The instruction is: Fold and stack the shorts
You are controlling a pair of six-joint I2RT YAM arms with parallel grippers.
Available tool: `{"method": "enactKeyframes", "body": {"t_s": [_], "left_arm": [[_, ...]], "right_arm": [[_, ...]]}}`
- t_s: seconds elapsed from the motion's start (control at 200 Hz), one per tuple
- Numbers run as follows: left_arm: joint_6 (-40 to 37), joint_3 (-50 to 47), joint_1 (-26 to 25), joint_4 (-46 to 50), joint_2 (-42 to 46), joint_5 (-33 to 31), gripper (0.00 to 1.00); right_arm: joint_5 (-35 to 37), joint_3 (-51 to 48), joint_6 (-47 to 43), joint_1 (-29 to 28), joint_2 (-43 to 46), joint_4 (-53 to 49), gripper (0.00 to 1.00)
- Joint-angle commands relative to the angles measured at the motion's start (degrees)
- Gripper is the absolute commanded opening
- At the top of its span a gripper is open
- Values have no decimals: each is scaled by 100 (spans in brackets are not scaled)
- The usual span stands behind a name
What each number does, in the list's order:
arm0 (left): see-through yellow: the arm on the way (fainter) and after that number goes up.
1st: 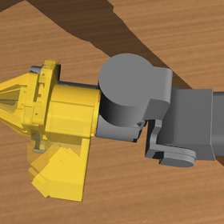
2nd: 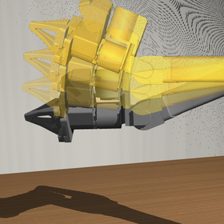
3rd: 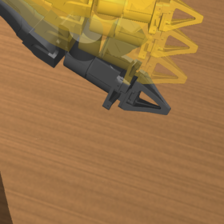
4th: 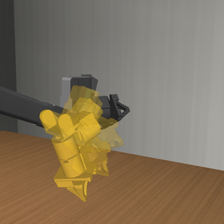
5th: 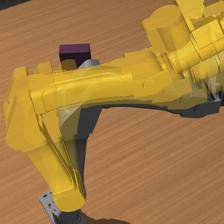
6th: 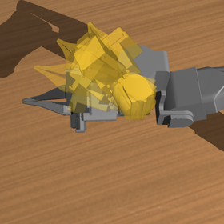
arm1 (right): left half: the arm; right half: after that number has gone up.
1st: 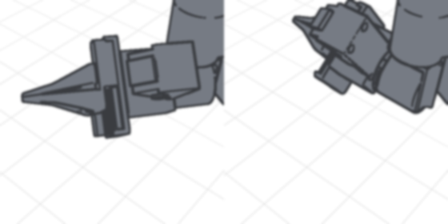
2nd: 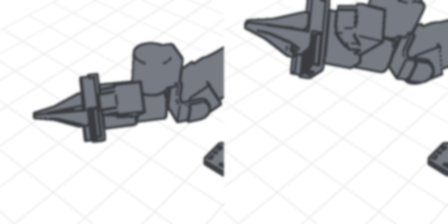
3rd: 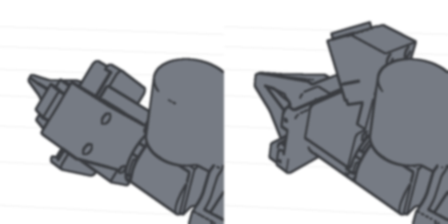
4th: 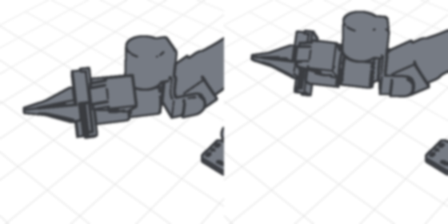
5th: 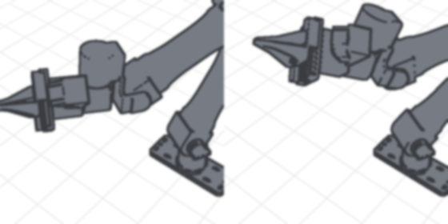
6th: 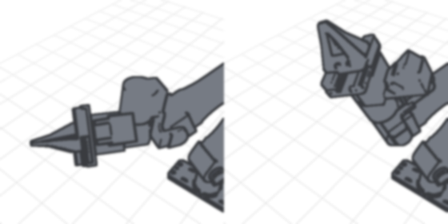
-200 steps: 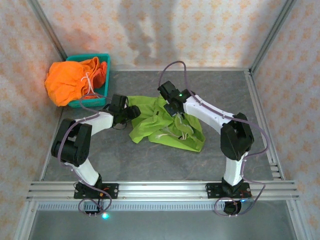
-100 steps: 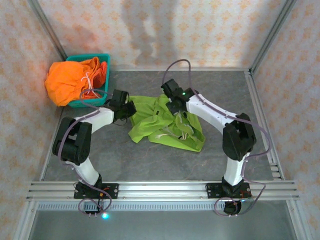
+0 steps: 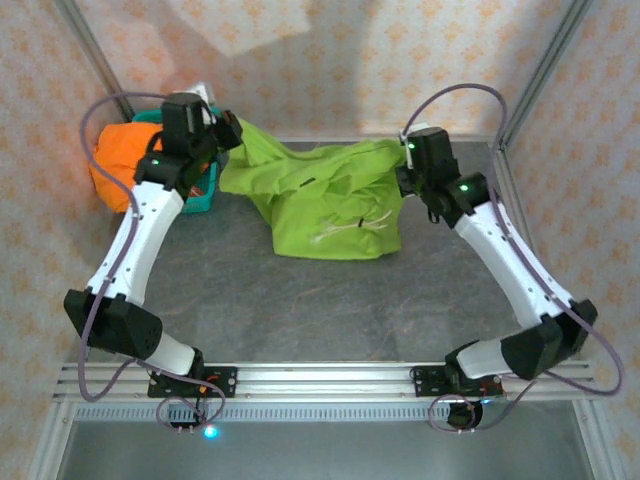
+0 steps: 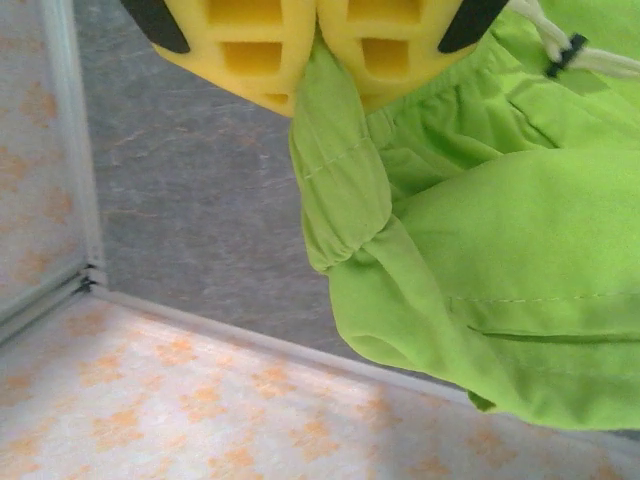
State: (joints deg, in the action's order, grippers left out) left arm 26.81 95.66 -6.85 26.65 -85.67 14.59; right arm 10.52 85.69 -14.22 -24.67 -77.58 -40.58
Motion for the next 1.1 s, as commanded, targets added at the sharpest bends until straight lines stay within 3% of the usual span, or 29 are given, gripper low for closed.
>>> {"method": "enactKeyframes", "body": {"t_s": [0.0,0.19,0.32,0.37,0.4,0.46,0.505,0.545,0.616,0.766,0.876,1.001,1.096], "left_arm": [[-292,462,158,713,29,153,0],[0,555,184,746,-362,707,1],[322,581,121,569,-1064,978,1],[277,741,45,615,-1463,996,5],[226,841,3,643,-1709,1008,14],[115,998,-44,623,-2123,1100,51],[79,1020,-56,615,-2286,1188,70],[79,886,-54,547,-2258,1246,80],[54,207,-81,200,-1837,1116,89],[335,-1945,-101,-521,-265,829,92],[875,-3339,-335,-1098,518,843,87],[1474,-4163,-720,-1702,583,963,80],[1865,-4559,-919,-2195,329,965,67]], "right_arm": [[323,-170,-153,27,424,182,0],[-202,-327,79,30,855,6,0],[-145,-542,277,32,861,-239,0],[-45,-652,369,28,819,-322,0],[47,-709,429,31,773,-365,0],[293,-833,560,26,665,-414,0],[471,-893,648,31,567,-447,0],[565,-914,724,41,473,-492,0],[658,-947,814,39,293,-538,0],[735,-1010,976,45,0,-498,0],[697,-1059,1048,49,-114,-441,0],[628,-1115,1114,50,-126,-393,0],[614,-1172,1132,45,-86,-372,0]]}}
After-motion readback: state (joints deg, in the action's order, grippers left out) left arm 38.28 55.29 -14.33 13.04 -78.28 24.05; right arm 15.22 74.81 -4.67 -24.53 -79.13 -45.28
